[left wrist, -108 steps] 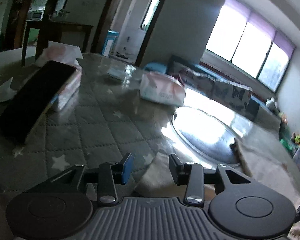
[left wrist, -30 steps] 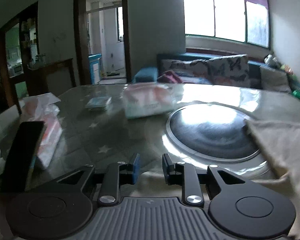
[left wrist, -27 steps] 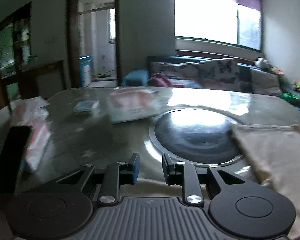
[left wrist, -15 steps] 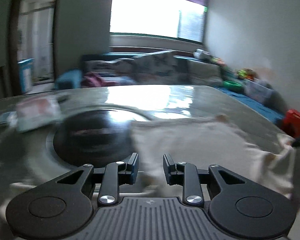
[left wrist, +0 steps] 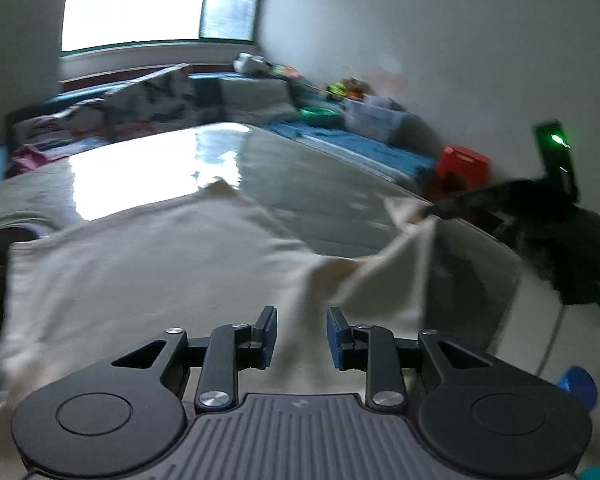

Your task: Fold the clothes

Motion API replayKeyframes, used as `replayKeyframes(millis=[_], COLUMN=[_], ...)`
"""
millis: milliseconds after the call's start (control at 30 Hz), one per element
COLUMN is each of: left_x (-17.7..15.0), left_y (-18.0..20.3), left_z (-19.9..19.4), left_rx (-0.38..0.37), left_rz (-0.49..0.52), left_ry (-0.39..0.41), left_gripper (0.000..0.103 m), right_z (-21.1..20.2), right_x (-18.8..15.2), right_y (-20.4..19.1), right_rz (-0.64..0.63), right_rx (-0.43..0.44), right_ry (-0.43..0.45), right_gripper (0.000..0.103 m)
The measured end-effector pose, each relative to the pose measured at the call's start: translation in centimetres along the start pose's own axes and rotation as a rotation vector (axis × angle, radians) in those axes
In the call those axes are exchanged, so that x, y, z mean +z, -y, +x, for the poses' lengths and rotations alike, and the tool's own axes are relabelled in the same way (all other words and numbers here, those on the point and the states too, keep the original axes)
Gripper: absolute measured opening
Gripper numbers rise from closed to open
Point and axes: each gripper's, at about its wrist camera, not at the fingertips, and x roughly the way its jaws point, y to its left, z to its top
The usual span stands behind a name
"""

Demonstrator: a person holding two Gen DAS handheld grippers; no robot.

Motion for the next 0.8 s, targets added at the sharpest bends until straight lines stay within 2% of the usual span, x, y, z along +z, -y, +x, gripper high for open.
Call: replayKeyframes(millis=[133,233,367,467,533,633,733,800], left_x=[-0.3,-0.6,-1.1,-1.3,-1.4,-1.3,-1.3,-1.3], left_y=[1.8,2.8,3.5,3.4,3.3,3.1,3.0,3.2], left_z=[1.2,1.7,2.2,2.1,2.1,2.1,2.1,2.1], left_rx=[-0.066,-0.102,-0.139,-0.157,-0.167,-0.179,-0.180,-0.179], left_rz=[0.023,0.046,0.068,0.080,0.086,0.091,0.097,0.102], left_ry=[-0.021,-0.037,-0.054,-0.060,-0.064,-0.068,-0.070,-0.071], left_gripper=[0.030,0.030,0.030,0.030,0.030,0.031,0.031,0.031], right_z=[0.0,-0.9,-3.7,-5.9,-6.2,-5.0,-4.7,-4.8], right_x=[-0.1,0.5,1.7,1.5,0.9,-0.4,-0.8,-0.5], right_y=[-0.3,-0.7,-1.4,-1.6,-1.2,-0.7,-0.2,-1.1], right_rz=[-0.008,-0.038,-0.087,-0.111,-0.096,-0.124,-0.095,-0.113], right_rx=[0.010,0.005,-0.017,-0.067,-0.086,-0.225,-0.191,-0.128], right_ry=[-0.006,0.034,0.137,0.208,0.185,0.124,0.105,0.116], right_gripper=[0.011,0.006,0.004,0.005,0.006,0.010,0.011,0.014])
